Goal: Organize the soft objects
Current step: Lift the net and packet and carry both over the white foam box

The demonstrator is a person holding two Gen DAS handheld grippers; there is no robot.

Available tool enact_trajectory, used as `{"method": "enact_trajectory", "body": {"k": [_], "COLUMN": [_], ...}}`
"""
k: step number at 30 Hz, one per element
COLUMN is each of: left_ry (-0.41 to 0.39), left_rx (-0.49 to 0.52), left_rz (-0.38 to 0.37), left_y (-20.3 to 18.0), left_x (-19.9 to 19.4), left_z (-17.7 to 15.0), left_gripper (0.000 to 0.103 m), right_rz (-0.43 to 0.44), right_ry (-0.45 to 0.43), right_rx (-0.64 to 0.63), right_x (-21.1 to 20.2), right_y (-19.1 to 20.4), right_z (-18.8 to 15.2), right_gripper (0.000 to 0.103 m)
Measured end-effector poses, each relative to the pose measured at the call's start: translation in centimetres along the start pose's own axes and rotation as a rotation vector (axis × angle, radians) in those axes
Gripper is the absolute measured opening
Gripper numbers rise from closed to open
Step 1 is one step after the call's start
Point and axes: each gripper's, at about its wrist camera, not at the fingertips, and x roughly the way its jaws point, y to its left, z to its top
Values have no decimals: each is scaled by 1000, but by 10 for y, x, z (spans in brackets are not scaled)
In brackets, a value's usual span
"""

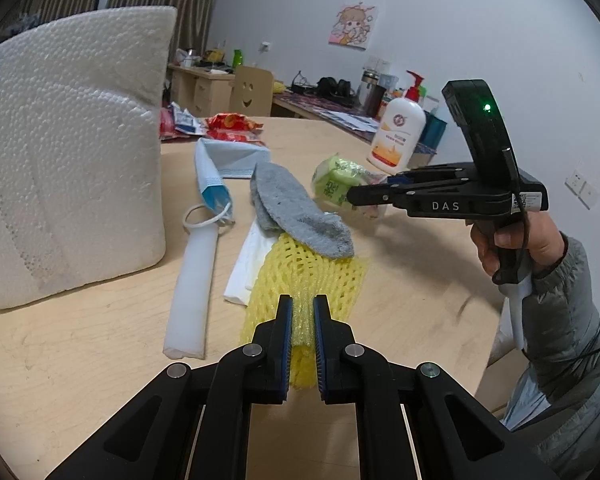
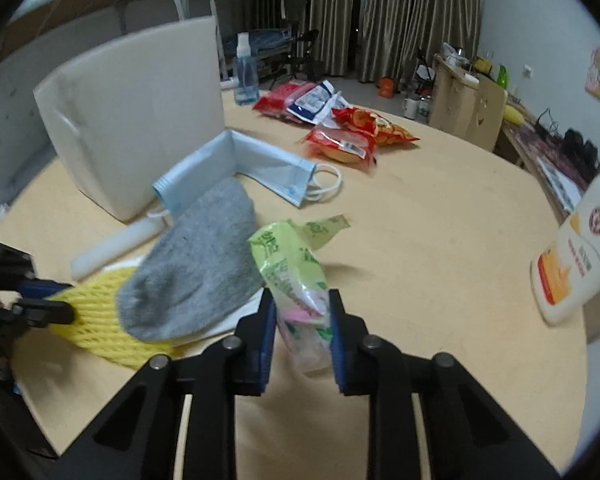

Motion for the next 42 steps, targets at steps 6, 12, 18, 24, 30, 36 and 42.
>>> {"method": "enact_trajectory", "body": {"k": [6,12,18,24,30,36,42], "left_ry": [-36,-58,-103,-185,-247,-316,-372], "left_rx": [34,26,26,45,65,89,83], "left_rz": [-23,-26,-18,24,101,203,301], "left_y": [-8,-11,-15,-26,-38,-52,-53], "left_x": [-8,-15,-34,-62,-84,-103,-125], "left_z": [0,-1,3,13,19,26,29], "left_gripper": [10,10,10,10,10,10,10], "right_rz": [22,34,34,-25,-75,-72,-56], "right_ry": [-23,-105,-189,-260,-358,-431,-470], "right_rx": [93,161,189,216,210,207,180], "right_x": [-11,-35,-65,-90,-117,-132,-140], "right_y": [-2,0,7,13,28,38,51], "right_z": [-9,-27,-38,-45,-46,-42,-37], "right_gripper": [25,25,25,25,25,25,25]}}
